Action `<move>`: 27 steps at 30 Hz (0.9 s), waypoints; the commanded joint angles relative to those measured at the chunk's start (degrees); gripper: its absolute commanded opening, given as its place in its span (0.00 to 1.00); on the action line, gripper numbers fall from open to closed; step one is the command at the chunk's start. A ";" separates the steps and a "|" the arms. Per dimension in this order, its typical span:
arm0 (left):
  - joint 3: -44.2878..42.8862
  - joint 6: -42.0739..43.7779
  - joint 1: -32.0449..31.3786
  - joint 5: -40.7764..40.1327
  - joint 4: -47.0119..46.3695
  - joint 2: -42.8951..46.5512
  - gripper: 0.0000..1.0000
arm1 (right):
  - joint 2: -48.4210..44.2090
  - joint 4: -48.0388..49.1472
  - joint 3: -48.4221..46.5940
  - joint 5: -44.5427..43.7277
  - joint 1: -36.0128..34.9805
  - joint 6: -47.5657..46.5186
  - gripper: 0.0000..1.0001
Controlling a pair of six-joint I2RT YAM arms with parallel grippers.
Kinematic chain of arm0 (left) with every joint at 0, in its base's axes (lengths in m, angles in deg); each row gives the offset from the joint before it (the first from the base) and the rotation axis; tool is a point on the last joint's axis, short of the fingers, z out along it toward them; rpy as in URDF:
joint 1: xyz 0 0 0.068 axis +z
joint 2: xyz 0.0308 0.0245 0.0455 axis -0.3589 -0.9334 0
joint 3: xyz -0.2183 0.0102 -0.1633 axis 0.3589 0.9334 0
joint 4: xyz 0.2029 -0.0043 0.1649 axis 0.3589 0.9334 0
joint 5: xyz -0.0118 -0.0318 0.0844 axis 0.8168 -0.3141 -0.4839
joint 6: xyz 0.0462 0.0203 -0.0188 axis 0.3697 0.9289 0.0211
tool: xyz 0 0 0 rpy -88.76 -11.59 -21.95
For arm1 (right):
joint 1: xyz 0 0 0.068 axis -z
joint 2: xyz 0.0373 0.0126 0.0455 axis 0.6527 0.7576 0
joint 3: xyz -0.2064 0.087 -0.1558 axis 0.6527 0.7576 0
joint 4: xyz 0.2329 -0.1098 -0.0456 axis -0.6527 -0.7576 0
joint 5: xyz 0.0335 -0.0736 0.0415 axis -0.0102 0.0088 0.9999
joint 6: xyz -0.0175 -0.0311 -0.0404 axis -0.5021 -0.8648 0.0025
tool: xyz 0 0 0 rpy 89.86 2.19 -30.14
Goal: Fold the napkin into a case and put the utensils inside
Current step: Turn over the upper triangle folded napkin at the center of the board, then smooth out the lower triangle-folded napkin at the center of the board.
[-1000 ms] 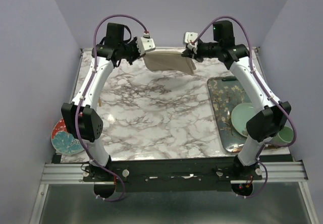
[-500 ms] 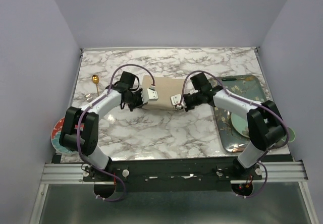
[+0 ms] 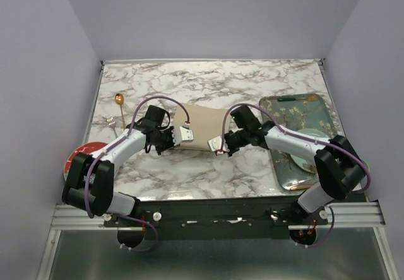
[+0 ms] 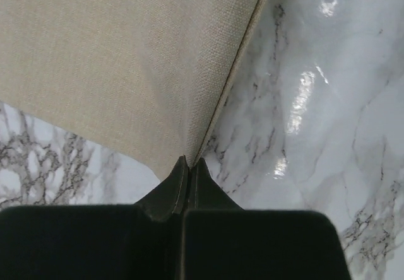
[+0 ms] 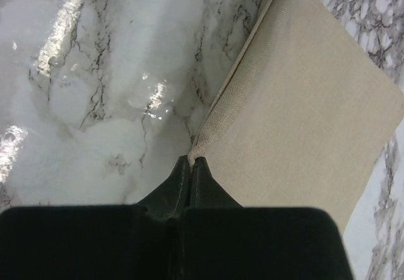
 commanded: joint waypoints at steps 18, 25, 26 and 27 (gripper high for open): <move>-14.18 -16.90 8.04 12.24 5.24 3.47 0.57 | -4.51 -8.54 -12.61 -1.38 11.76 52.35 0.67; -18.85 -19.77 7.61 18.27 3.20 -5.43 0.49 | 1.56 -8.37 -13.85 -0.68 15.91 69.09 0.51; -16.84 -14.88 6.65 18.90 3.46 -4.90 0.48 | 1.65 -8.37 -12.89 -0.25 16.09 70.41 0.49; -15.61 -11.00 5.51 16.99 4.42 -4.38 0.47 | 1.82 -8.37 -12.27 0.37 16.09 72.51 0.49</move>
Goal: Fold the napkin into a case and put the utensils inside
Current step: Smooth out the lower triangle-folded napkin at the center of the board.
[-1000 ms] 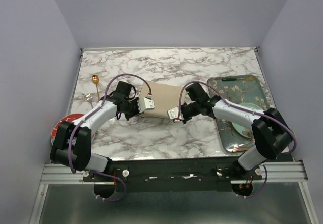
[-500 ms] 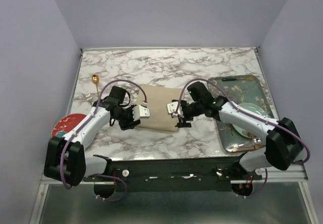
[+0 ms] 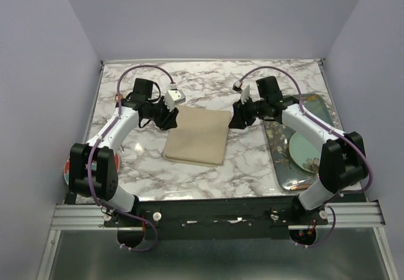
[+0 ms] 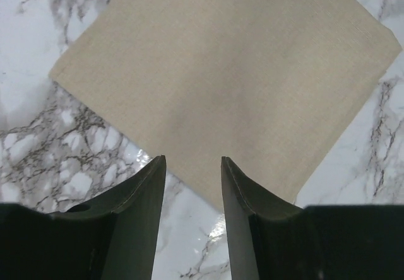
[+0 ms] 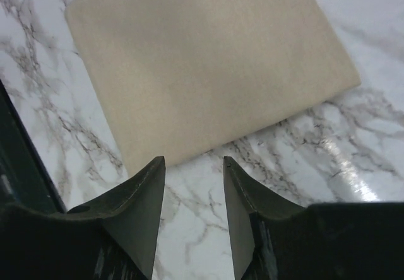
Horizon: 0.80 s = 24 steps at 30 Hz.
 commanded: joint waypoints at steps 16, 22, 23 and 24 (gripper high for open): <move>14.91 21.20 -28.01 -10.51 -7.41 3.51 0.53 | 12.39 3.16 2.56 -5.18 1.50 29.07 0.32; 12.99 20.94 -33.45 -14.20 -11.46 0.35 0.53 | 14.68 3.51 1.94 -5.09 2.11 31.44 0.29; 12.37 20.85 -33.73 -14.38 -12.07 -0.09 0.53 | 15.12 3.51 1.68 -5.09 2.29 31.79 0.28; 11.93 21.11 -34.08 -14.99 -12.60 -0.62 0.53 | 15.47 3.42 1.07 -4.65 2.64 32.75 0.27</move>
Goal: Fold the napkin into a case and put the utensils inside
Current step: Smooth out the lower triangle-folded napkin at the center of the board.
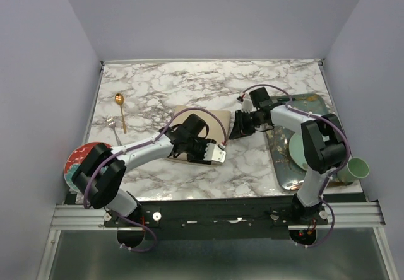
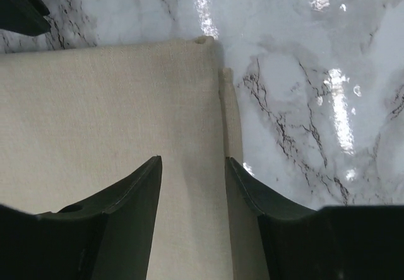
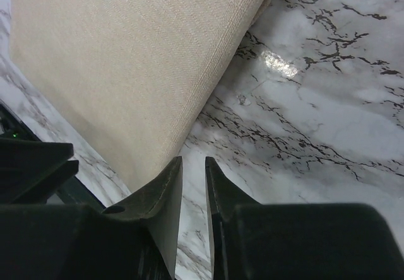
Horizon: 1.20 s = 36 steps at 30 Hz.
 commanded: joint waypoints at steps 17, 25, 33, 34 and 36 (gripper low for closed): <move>-23.46 -31.02 21.62 6.03 2.39 -12.46 0.58 | 5.53 2.93 -7.19 4.99 3.28 8.99 0.37; -10.73 -7.30 11.44 -0.54 6.10 -2.01 0.59 | 0.61 4.59 0.28 7.38 3.64 13.73 0.43; -8.33 -9.56 0.80 -3.98 -3.39 -4.36 0.59 | 1.57 5.65 -0.32 1.40 6.19 13.74 0.31; -9.21 -10.26 0.53 -4.07 -3.74 -6.11 0.60 | 2.01 5.65 -0.67 0.61 6.19 13.82 0.31; -12.36 -15.52 0.53 -4.51 -5.58 -7.88 0.61 | 2.89 5.65 -1.99 -0.10 6.19 13.91 0.28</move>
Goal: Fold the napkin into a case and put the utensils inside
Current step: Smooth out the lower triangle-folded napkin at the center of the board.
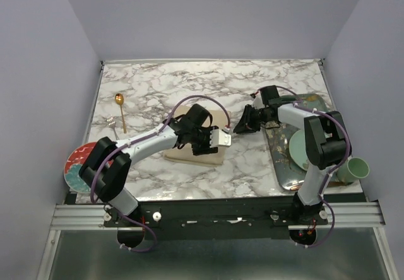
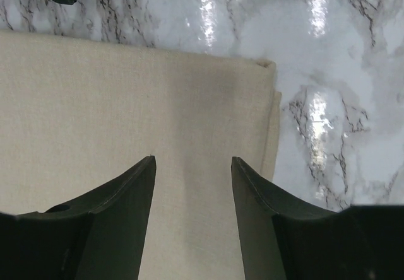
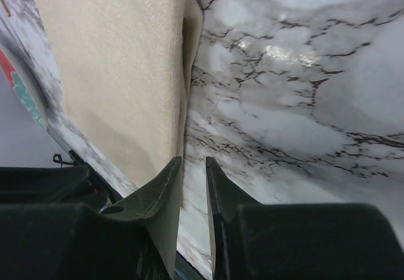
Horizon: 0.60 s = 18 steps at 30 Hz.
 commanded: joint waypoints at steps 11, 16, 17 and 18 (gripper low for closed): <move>-16.26 -22.40 4.52 -3.01 -6.32 -12.85 0.62 | 8.28 5.72 -7.25 -2.76 0.44 5.47 0.25; -18.29 -21.61 4.98 -2.56 -5.79 -13.90 0.62 | 10.40 6.95 -8.04 -1.10 0.26 6.79 0.25; -18.72 -22.83 5.15 -4.04 -5.70 -14.60 0.62 | 10.75 7.04 -8.30 -1.00 0.35 7.06 0.25; -19.43 -23.98 5.59 -5.02 -6.14 -15.04 0.62 | 11.01 7.39 -8.47 -1.00 0.26 7.23 0.26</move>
